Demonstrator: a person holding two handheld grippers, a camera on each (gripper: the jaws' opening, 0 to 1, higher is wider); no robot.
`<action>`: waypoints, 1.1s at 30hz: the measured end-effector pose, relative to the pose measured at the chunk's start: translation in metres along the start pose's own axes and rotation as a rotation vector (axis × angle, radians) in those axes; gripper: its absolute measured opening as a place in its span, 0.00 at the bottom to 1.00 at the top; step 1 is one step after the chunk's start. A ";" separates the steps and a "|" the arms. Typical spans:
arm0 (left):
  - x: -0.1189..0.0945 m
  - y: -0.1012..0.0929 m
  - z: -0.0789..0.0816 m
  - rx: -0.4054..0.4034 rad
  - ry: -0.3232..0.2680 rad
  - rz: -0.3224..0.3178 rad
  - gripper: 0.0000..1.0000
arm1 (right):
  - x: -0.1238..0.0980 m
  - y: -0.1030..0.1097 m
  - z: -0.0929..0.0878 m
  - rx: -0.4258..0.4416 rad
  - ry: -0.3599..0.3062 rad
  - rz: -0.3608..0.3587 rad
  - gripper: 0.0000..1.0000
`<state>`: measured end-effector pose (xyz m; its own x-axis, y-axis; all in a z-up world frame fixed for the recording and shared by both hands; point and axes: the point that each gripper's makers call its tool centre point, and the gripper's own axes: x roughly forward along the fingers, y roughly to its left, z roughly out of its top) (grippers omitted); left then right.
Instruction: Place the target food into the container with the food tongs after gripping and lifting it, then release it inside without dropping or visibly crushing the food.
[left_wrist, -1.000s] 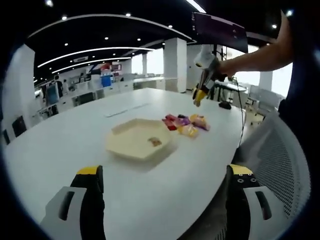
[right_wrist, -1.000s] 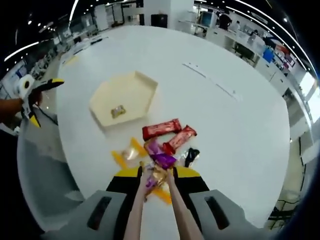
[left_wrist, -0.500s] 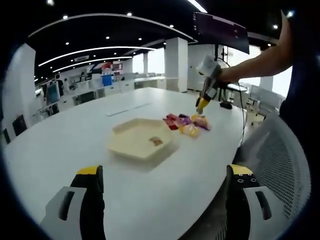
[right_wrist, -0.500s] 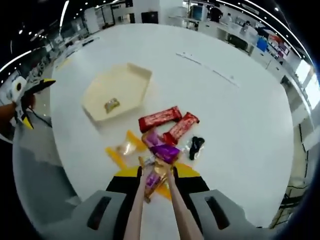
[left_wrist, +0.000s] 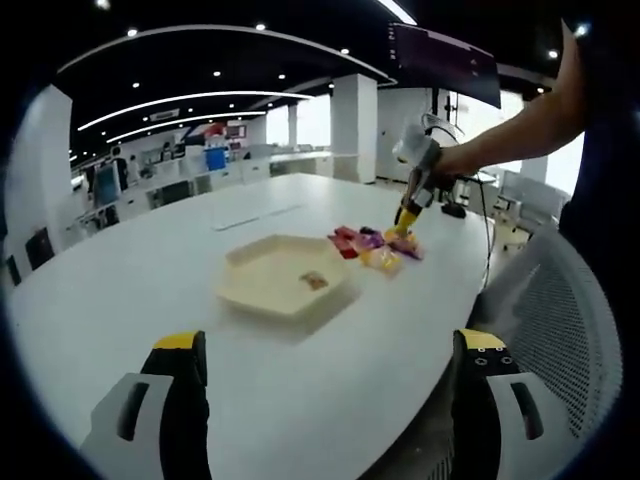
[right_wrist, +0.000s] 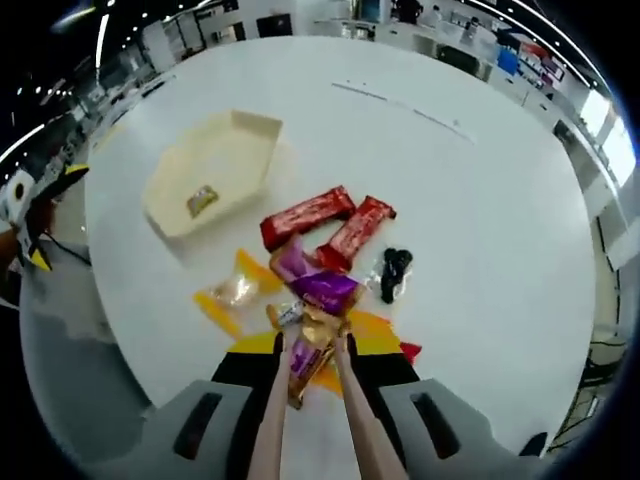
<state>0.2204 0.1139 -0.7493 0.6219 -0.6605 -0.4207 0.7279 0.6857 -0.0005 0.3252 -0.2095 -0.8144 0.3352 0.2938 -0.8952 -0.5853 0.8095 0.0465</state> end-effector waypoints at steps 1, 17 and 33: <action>0.000 0.000 0.000 0.000 0.001 0.000 1.00 | 0.002 0.000 -0.001 0.002 0.004 -0.002 0.25; 0.002 0.002 -0.002 0.003 0.014 -0.002 1.00 | 0.006 0.004 0.000 0.036 0.013 -0.012 0.26; 0.003 0.005 -0.003 0.007 0.023 -0.001 1.00 | 0.017 0.018 -0.007 0.026 0.024 -0.008 0.27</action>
<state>0.2253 0.1164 -0.7538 0.6141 -0.6541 -0.4417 0.7309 0.6824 0.0056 0.3156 -0.1938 -0.8317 0.3213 0.2753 -0.9061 -0.5632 0.8247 0.0508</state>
